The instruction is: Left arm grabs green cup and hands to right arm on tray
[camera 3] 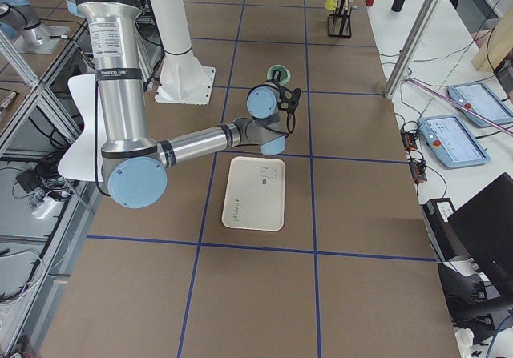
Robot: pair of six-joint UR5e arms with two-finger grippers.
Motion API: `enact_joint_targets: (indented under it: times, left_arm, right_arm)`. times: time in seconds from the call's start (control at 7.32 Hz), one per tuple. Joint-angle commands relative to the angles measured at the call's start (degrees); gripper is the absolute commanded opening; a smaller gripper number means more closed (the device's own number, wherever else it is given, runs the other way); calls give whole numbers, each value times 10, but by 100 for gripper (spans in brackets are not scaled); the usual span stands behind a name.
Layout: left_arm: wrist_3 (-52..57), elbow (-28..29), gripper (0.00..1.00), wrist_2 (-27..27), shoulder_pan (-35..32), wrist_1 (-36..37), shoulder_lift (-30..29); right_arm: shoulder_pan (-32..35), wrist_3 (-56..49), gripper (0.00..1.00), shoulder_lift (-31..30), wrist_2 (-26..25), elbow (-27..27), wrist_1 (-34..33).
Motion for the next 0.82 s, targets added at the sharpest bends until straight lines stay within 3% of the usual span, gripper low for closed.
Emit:
enact_joint_targets:
  times: [0.0,0.41,0.68]
  left_arm:
    - [205,-5,100,-8,-53,78,66]
    - [438,-6,100,41,-79,219,105]
    - [576,-37,100,116,-79,312,144]
  right_arm:
    - [30,-156,0,-81,2,1,-69]
    - [44,-337,0,-121,-2,3,-241]
    - [59,-444,0,-133,-9,7,-344]
